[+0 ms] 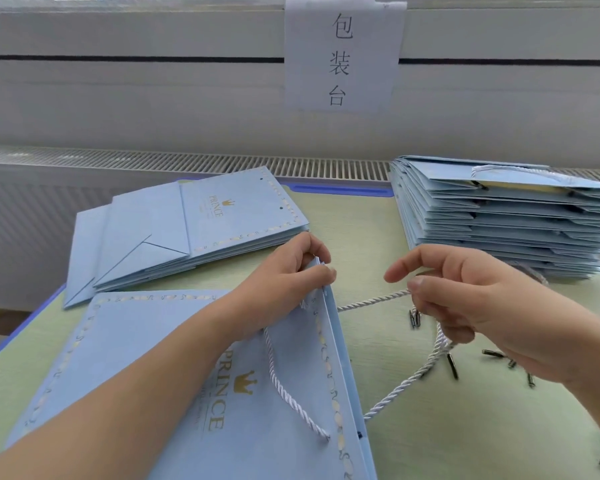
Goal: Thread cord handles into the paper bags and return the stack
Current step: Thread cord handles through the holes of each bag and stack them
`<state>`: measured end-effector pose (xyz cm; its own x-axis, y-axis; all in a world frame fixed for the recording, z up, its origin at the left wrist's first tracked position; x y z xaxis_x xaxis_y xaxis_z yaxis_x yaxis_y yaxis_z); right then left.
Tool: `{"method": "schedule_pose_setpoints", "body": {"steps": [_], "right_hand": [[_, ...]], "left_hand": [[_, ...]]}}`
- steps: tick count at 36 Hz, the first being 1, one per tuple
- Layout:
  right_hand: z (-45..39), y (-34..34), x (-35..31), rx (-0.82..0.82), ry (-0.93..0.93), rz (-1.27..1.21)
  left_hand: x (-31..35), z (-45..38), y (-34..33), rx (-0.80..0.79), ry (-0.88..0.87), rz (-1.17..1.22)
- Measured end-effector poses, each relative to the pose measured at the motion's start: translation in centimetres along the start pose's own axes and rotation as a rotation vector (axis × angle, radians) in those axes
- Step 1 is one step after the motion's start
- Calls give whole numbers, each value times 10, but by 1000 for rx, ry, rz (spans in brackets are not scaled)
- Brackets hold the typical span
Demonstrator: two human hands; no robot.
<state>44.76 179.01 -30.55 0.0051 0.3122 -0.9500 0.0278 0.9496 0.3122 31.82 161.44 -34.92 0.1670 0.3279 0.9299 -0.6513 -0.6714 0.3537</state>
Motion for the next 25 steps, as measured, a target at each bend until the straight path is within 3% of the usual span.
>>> {"method": "schedule_pose_setpoints", "body": {"steps": [8, 12, 14, 16, 21, 25], "right_hand": [[1, -3, 0, 10, 82, 177], [0, -7, -13, 27, 166, 655], [0, -11, -25, 4, 187, 772], [1, -18, -31, -55, 123, 699], [11, -49, -28, -210, -244, 19], [19, -61, -31, -183, -241, -172]], "left_hand": [[-2, 0, -4, 96, -98, -115], [0, 0, -6, 129, -117, -182], [5, 1, -6, 149, -129, -160], [13, 1, -4, 198, -165, -122], [39, 1, 2, 322, -210, -8], [60, 9, 0, 298, -252, 8]]}}
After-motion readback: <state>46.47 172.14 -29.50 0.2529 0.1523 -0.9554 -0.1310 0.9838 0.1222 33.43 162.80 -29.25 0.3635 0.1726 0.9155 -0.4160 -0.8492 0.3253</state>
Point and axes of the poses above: each hand's wrist, its own z-axis away from the middle knuckle, its own y-axis out of the back of the hand, x = y × z, the point moved 1 cm from there along -z, towards the middle knuckle, and after that the axes turned 9 degrees about y, right-handed, at the moved point
